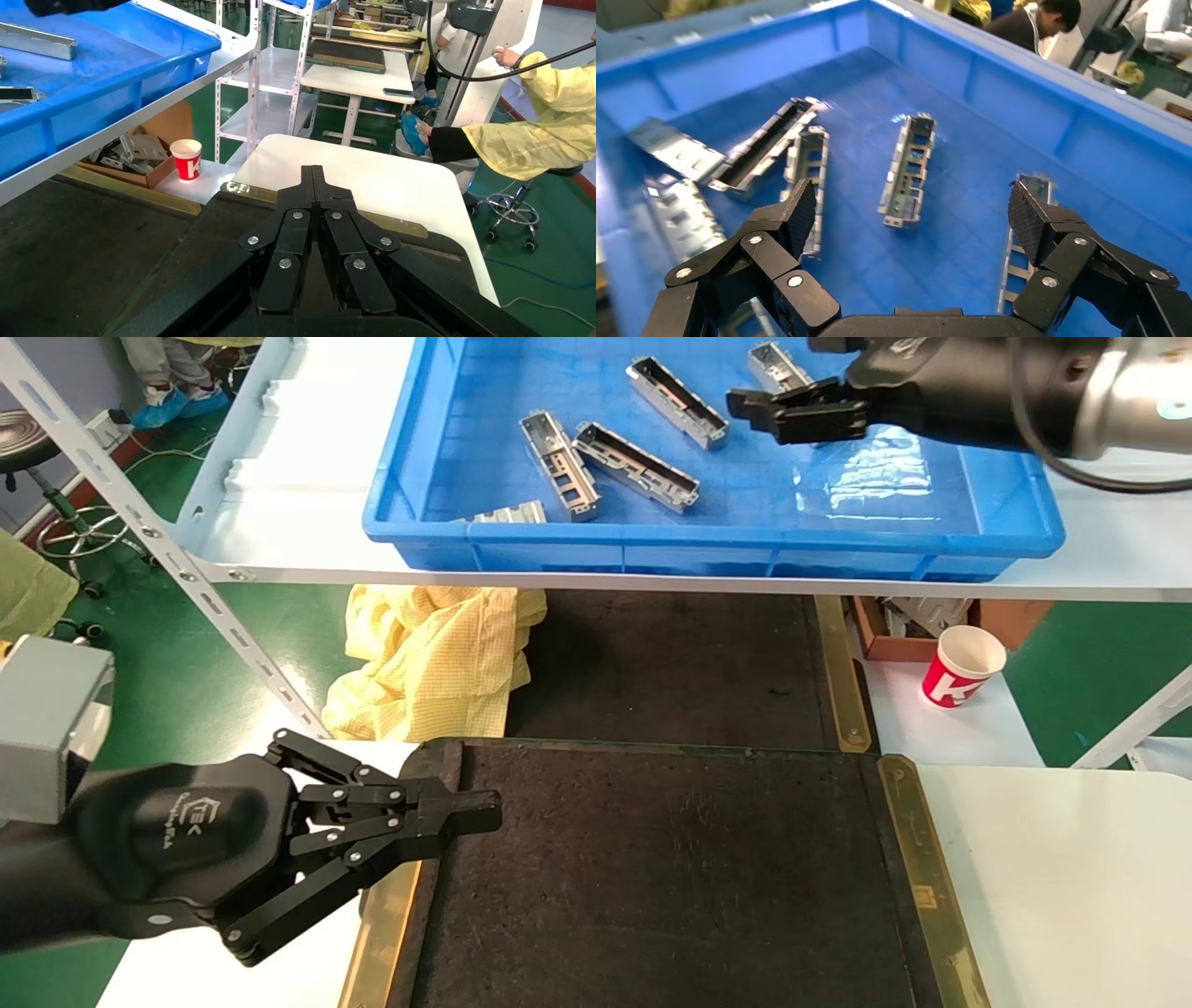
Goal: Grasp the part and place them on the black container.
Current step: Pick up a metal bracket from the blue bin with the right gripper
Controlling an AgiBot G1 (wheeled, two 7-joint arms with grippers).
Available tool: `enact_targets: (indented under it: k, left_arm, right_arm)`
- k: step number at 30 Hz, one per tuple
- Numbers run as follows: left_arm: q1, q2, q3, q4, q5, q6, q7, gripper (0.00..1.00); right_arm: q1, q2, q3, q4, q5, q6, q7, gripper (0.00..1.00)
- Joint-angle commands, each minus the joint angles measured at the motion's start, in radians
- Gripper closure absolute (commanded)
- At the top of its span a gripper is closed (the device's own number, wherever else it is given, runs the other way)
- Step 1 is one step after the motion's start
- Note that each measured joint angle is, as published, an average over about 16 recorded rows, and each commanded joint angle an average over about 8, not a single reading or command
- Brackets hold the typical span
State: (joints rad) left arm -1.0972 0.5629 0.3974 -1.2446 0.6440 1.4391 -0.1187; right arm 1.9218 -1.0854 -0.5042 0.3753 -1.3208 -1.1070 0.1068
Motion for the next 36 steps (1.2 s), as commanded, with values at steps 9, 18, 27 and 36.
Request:
enact_targets:
  k: [9,18,27,36]
  left_arm:
    - [0.0,0.0,0.0,0.0,0.0,0.0,0.0,1.0]
    - [0.0,0.0,0.0,0.0,0.0,0.0,0.0,1.0]
    - [0.0,0.0,0.0,0.0,0.0,0.0,0.0,1.0]
    - [0.0,0.0,0.0,0.0,0.0,0.0,0.0,1.0]
  right_arm:
    - [0.078,-0.075,-0.011,-0.203,-0.028,0.072,-0.086,0.0]
    - [0.096,-0.089,-0.013,-0.308,-0.035,0.103,-0.12,0.02]
    - [0.086,-0.094,-0.005,-0.352,-0.024,0.145,-0.139,0.94]
    - [0.075,-0.123,0.002,-0.367,-0.014,0.234,-0.155,1.0]
